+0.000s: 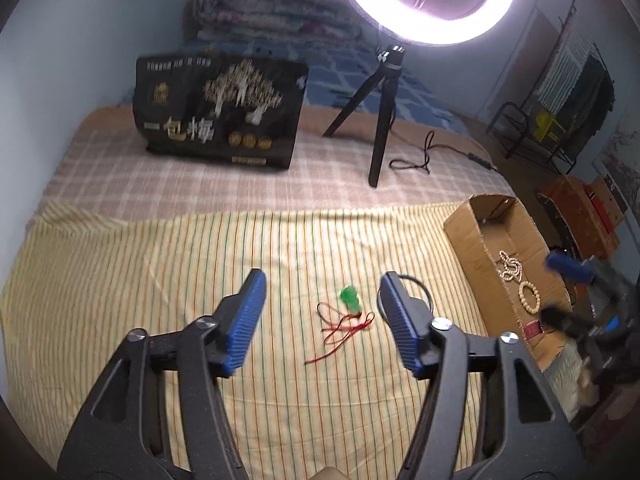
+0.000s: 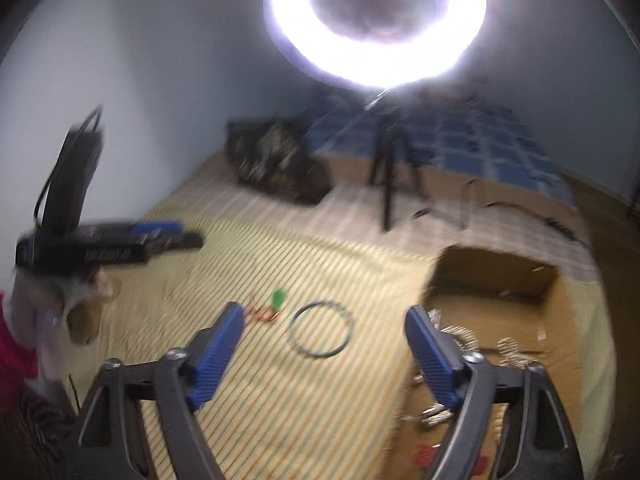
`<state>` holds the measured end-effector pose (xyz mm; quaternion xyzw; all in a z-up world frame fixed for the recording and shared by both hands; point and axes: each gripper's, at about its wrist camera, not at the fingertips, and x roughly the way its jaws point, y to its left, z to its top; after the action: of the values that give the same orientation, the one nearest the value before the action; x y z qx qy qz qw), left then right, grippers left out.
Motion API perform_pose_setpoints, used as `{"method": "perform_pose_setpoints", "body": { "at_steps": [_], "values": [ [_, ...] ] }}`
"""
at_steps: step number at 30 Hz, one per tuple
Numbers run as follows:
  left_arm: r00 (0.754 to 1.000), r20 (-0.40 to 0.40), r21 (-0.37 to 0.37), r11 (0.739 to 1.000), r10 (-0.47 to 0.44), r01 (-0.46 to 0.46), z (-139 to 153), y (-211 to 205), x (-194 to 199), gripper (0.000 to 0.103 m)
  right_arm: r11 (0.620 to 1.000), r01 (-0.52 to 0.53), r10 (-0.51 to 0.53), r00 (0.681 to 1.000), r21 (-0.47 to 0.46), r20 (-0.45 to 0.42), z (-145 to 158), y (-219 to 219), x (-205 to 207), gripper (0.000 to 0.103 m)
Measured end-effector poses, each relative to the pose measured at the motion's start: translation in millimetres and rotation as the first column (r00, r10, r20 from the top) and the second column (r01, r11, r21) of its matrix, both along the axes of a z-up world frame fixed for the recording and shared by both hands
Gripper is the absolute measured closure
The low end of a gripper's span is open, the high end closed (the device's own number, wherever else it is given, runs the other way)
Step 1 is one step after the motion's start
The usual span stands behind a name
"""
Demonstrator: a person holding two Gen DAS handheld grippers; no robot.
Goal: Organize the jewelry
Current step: 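Move both tools out of the box over the jade pendant and black bangle, then grasp the green jade pendant with the left tool while the right tool grasps the black bangle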
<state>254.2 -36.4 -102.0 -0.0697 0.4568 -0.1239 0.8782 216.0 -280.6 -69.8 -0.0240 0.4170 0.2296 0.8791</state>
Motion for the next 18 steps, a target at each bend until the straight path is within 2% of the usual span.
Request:
{"method": "perform_pose_setpoints", "body": {
  "at_steps": [4,5,6,10,13,18],
  "values": [
    [0.999,-0.047,-0.023,1.0,0.005,-0.006,-10.1,1.1,6.6,0.054,0.995,-0.091,0.087,0.994,-0.051,-0.071,-27.1,29.8,-2.6,0.046],
    [0.998,-0.059,-0.032,0.999,0.001,-0.003,-13.1,-0.2,8.5,0.054,0.992,-0.105,0.1,0.991,-0.062,-0.083,-31.7,34.4,-2.1,0.053],
    [0.998,-0.065,-0.036,0.999,-0.002,0.0,-15.2,-1.6,9.8,0.059,0.989,-0.127,0.118,0.988,-0.08,-0.1,-38.4,40.8,-2.2,0.059],
    [0.993,-0.119,-0.035,0.999,-0.01,0.006,-31.5,-10.8,17.2,0.063,0.981,-0.16,0.144,0.979,-0.112,-0.142,-58.3,53.9,2.6,0.064],
    [0.985,-0.172,-0.039,0.999,-0.016,0.01,-46.7,-18.3,22.9,0.068,0.981,-0.157,0.137,0.976,-0.113,-0.166,-68.7,55.4,8.3,0.066],
    [0.974,-0.225,-0.04,0.999,-0.025,0.016,-67.3,-29.1,32.3,0.071,0.983,-0.144,0.12,0.973,-0.111,-0.197,-80.5,54.9,17.1,0.068]
  ]
}}
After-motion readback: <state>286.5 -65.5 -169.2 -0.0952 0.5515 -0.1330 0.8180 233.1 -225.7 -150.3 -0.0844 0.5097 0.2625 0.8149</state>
